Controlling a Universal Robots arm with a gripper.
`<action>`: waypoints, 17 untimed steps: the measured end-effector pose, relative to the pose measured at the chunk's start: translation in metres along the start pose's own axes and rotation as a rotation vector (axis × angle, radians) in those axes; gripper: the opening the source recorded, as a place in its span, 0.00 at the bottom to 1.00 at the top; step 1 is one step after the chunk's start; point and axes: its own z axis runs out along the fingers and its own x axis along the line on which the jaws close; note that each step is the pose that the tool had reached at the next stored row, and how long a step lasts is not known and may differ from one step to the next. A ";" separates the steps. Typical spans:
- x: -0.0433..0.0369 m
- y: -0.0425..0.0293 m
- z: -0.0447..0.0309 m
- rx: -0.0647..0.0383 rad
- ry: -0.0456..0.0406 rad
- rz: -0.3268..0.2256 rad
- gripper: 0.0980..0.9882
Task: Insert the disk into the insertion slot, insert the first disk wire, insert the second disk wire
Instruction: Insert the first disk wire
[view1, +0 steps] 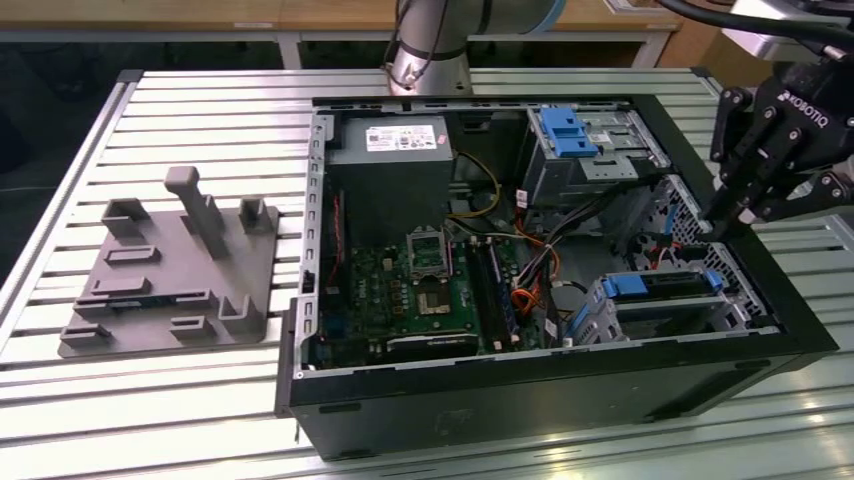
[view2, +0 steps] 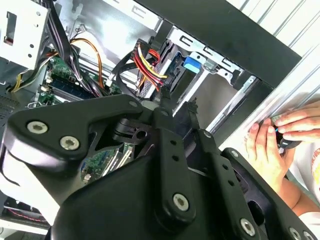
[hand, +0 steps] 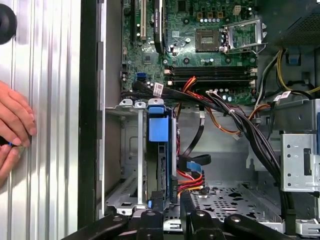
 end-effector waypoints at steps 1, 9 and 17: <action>0.0000 0.0000 0.0009 0.000 -0.0001 0.000 0.20; -0.0003 -0.0002 0.0038 -0.002 0.0020 -0.001 0.29; -0.0010 -0.0012 0.0136 -0.002 0.0021 -0.001 0.29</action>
